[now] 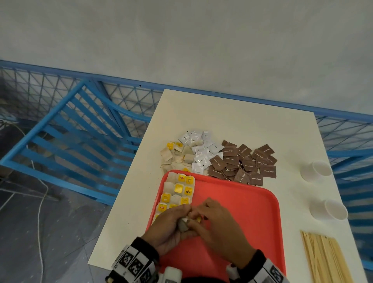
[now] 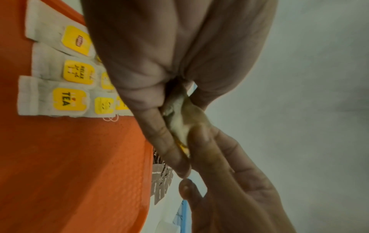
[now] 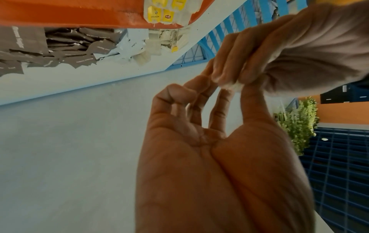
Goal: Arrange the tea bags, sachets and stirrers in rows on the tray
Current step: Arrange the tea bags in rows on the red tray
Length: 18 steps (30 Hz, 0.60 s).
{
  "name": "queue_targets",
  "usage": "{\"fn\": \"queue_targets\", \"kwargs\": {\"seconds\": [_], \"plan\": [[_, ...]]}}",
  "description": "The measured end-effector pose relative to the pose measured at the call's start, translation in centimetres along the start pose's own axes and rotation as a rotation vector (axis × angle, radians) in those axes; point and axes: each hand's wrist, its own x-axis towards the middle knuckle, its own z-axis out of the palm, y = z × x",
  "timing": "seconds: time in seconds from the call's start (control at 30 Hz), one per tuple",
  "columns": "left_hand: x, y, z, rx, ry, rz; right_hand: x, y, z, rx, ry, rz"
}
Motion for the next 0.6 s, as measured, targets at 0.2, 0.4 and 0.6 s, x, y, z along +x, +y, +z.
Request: {"fn": "queue_targets", "kwargs": {"seconds": [0.2,0.4,0.6], "plan": [[-0.6,0.0,1.5,-0.029,0.030,0.006,-0.6,-1.3,-3.1,0.249,0.139,0.072],[-0.3,-0.3,2.1,-0.037,0.152,0.078,-1.0,-0.3,-5.0,0.472,0.140,0.219],[-2.7,-0.5,3.5,0.379,0.312,0.466,-1.7,0.3,-6.0,0.561,0.148,0.304]]}}
